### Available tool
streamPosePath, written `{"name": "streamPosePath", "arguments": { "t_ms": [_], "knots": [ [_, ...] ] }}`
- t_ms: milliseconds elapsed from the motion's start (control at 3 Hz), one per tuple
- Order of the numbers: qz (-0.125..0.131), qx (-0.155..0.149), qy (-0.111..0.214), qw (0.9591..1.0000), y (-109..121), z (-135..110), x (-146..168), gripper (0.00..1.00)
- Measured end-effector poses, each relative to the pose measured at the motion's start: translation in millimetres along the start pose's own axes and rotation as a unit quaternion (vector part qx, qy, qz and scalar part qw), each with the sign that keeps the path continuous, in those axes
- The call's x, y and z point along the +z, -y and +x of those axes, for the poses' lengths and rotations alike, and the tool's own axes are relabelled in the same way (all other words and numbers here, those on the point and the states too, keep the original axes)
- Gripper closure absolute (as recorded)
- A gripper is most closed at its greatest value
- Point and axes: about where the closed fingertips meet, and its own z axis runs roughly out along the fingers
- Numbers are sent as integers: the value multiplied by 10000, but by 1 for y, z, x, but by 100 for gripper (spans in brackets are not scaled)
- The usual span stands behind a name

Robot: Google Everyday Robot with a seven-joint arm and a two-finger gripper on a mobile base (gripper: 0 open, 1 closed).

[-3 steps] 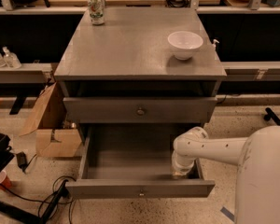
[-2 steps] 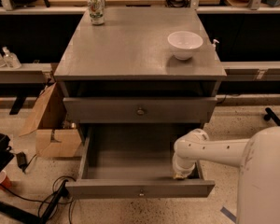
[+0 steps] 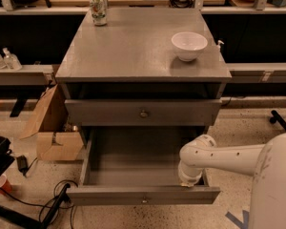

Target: Open middle drawer

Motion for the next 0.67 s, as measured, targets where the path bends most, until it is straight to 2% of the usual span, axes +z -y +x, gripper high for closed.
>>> {"name": "streamPosePath", "arguments": {
  "t_ms": [667],
  "knots": [
    [0, 0, 0, 10000, 3, 0, 0, 97]
  ]
}}
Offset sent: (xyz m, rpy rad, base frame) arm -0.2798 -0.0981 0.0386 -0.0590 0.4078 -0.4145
